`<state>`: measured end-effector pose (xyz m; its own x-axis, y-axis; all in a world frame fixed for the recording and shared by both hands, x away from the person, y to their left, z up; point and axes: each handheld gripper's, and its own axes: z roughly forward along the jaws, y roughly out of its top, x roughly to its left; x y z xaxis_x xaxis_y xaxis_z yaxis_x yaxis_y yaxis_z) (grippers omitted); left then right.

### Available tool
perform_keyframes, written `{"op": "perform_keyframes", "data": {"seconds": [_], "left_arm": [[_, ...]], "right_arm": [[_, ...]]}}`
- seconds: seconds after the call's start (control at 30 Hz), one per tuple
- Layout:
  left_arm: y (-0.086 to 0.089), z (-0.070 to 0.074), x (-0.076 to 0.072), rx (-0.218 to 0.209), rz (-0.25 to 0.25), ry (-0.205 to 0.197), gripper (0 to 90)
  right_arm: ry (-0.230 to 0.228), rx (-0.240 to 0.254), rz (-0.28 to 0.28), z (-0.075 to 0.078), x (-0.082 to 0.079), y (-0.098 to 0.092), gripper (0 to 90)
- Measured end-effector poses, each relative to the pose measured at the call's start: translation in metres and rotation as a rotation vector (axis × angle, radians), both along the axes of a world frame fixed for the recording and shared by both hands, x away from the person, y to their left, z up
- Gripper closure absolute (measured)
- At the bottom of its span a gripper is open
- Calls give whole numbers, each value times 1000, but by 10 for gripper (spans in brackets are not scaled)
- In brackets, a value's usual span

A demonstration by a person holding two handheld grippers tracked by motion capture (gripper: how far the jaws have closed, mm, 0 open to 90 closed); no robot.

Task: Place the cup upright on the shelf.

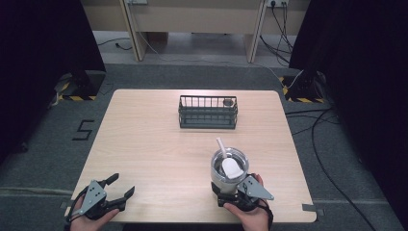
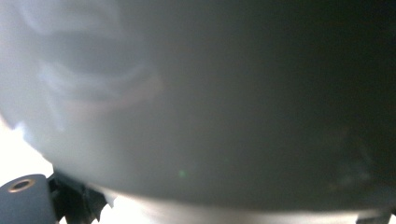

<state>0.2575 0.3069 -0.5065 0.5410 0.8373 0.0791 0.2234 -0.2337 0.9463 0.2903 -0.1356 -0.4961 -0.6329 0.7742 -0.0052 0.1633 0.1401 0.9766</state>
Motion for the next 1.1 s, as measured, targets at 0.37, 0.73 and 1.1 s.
{"op": "perform_keyframes", "data": {"seconds": [0.37,0.73,1.1], "left_arm": [[0,0,0,-1,0,1,244],[0,0,0,-1,1,0,244],[1,0,0,-4,6,-2,244]], "right_arm": [[24,-11,19,3,1,-1,101],[40,-15,28,7,3,1,102],[-7,13,22,33,15,1,103]]}}
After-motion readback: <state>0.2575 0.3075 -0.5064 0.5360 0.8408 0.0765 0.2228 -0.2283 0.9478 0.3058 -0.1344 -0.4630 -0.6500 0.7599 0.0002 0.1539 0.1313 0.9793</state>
